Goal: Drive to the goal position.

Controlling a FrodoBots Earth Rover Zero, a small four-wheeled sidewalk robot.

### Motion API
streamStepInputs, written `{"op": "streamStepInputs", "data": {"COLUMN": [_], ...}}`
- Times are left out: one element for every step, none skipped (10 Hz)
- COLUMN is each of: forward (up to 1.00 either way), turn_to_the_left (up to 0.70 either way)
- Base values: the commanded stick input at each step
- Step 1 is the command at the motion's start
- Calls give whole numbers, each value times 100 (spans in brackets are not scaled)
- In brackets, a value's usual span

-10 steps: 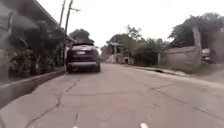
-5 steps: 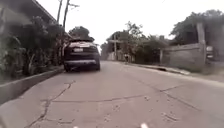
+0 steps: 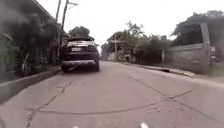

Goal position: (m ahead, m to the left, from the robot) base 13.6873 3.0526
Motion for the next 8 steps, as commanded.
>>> {"op": "streamStepInputs", "data": {"forward": [70, 70, 70, 70, 70, 70, 70, 70], "turn_to_the_left": [0, 0, 0, 1, 2, 3, 2, 0]}}
